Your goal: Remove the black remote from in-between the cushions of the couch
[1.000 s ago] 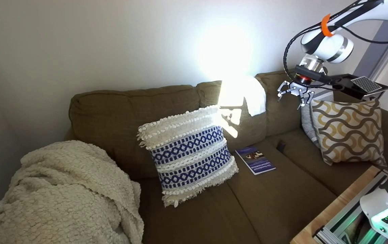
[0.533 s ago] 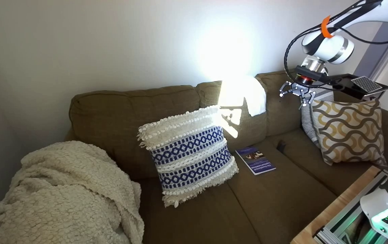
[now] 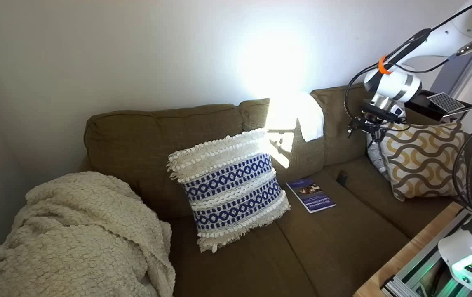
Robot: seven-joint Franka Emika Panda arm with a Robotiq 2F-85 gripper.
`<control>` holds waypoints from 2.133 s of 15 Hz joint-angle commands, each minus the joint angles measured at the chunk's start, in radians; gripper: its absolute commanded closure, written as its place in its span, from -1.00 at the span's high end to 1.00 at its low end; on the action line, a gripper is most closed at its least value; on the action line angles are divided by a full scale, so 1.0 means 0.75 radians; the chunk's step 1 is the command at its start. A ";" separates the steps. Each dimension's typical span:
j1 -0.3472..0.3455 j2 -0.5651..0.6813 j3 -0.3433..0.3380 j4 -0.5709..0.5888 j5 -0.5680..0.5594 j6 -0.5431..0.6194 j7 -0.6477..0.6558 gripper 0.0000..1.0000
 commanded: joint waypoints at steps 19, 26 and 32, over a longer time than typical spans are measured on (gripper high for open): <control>-0.200 0.762 0.011 0.637 0.111 0.035 0.023 1.00; -0.196 0.851 -0.007 0.764 0.117 -0.075 0.196 1.00; -0.189 1.046 -0.039 0.999 0.084 -0.140 0.555 1.00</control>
